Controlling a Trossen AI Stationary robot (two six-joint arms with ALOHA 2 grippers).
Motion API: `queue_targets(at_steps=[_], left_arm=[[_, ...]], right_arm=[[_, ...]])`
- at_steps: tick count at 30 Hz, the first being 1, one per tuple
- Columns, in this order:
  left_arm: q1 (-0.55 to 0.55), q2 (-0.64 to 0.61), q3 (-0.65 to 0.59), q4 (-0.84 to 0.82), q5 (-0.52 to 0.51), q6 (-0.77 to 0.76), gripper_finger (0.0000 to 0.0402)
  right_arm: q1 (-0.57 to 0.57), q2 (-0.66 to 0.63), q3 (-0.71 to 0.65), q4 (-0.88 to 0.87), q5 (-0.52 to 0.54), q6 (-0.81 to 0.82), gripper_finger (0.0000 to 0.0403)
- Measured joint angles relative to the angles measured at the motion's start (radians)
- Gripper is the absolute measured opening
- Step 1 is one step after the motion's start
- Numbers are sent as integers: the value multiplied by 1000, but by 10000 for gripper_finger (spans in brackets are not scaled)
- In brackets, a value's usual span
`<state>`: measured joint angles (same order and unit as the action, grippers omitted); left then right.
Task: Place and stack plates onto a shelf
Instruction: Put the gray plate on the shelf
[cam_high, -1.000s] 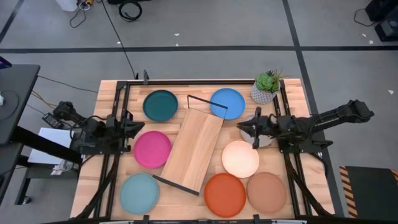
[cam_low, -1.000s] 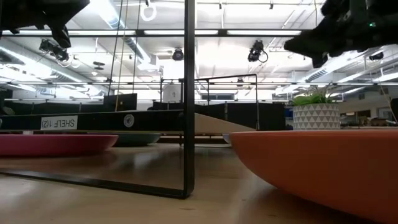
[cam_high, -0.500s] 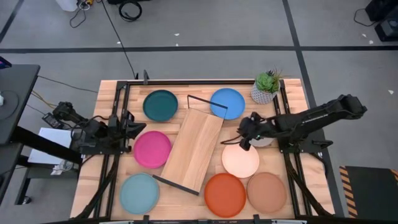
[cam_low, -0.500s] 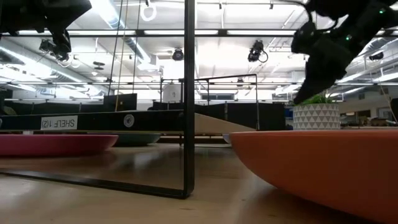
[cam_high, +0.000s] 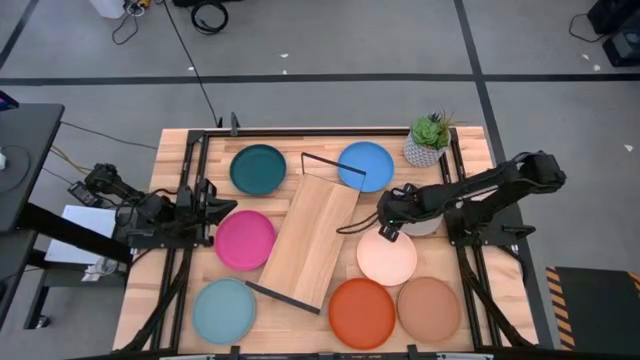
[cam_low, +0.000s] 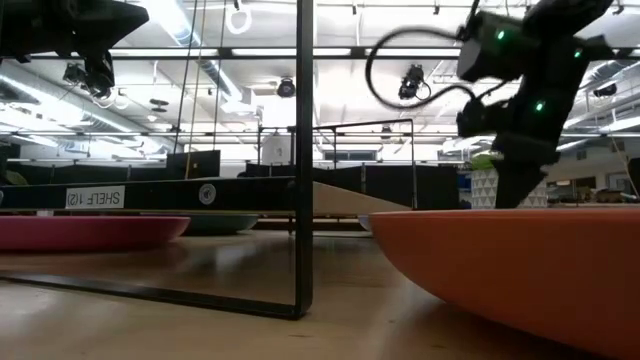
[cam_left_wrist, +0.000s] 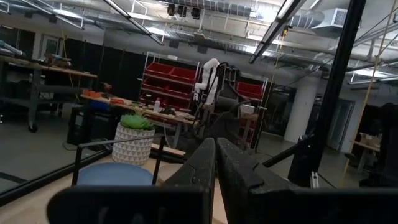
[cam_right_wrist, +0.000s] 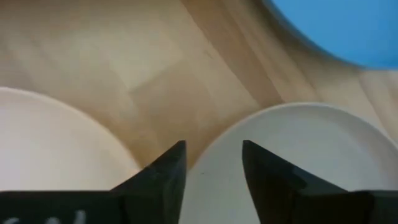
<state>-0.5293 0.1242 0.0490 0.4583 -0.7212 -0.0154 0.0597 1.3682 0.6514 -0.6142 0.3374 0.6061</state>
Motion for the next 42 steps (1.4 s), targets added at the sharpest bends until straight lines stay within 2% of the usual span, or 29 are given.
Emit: queue_targets(at_steps=[5, 9, 12, 18, 21, 27, 32, 36, 42], left_arm=[[0, 0, 0, 0, 0, -26, 23], [0, 0, 0, 1, 0, -53, 23], [0, 0, 0, 2, 0, -74, 23], [0, 0, 0, 2, 0, -86, 23], [0, 0, 0, 1, 0, -86, 23], [0, 0, 0, -11, 0, -81, 23], [0, 0, 0, -10, 0, -86, 23], [0, 0, 0, -11, 0, -86, 23], [0, 0, 0, -13, 0, -106, 23]], right_arm=[[-41, 62, 0, 10, -59, 25, 196], [-59, 99, 1, 14, -85, 34, 183], [-61, 109, 3, 16, -89, 76, 149], [-62, 91, 1, 1, -122, 103, 53], [-57, 66, 37, -70, -146, 105, 15], [11, 53, 200, -282, -130, 155, 22], [97, 53, 316, -359, -128, 211, 14], [190, 54, 391, -348, -128, 205, 14], [297, 67, 424, -170, -156, 124, 14]])
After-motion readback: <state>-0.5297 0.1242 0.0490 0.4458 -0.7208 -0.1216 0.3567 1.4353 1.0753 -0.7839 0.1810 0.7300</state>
